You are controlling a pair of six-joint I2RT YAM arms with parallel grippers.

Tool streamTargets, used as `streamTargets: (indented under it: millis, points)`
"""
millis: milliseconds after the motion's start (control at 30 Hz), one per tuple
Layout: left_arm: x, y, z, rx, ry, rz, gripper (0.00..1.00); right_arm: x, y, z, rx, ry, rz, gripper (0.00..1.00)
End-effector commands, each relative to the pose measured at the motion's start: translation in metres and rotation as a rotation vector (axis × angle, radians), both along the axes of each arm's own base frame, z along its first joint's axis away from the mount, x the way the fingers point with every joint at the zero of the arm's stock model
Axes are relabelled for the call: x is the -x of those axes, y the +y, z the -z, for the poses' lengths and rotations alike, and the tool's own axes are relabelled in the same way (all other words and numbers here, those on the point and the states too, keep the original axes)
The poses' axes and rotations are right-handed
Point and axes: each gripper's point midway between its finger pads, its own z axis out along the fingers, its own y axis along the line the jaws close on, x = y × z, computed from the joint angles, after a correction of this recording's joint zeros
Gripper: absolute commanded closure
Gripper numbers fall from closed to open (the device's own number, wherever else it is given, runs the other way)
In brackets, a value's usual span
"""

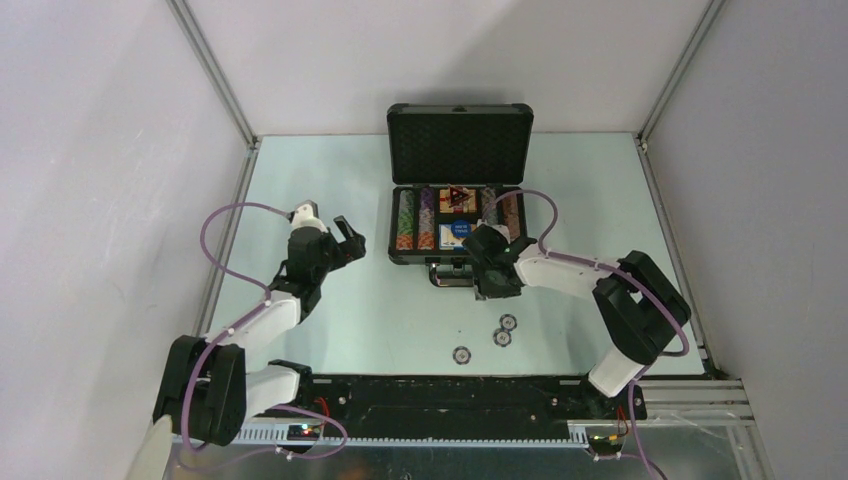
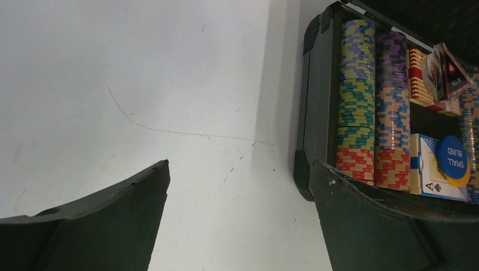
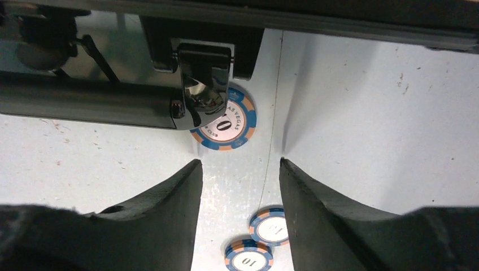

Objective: Pack up texas hold em set

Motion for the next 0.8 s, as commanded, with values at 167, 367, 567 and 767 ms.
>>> streamTargets:
  millis: [167,367,567,767]
  points:
    - [-0.011,-0.004,-0.021,-0.006,-0.066,0.016,0.02,-0.038,0.015,-0.017,-0.138,-0.100,0.004,0.38]
    - [-0.012,-0.004,-0.019,-0.009,-0.061,0.015,0.02,-0.045,0.016,-0.005,-0.107,-0.102,-0.032,0.40]
    - [-0.012,-0.004,-0.019,-0.009,-0.061,0.012,0.02,-0.045,0.016,0.003,-0.082,-0.100,-0.053,0.48]
    - [-0.012,-0.004,-0.018,-0.009,-0.059,0.012,0.02,-0.044,0.015,0.014,-0.060,-0.092,-0.063,0.51]
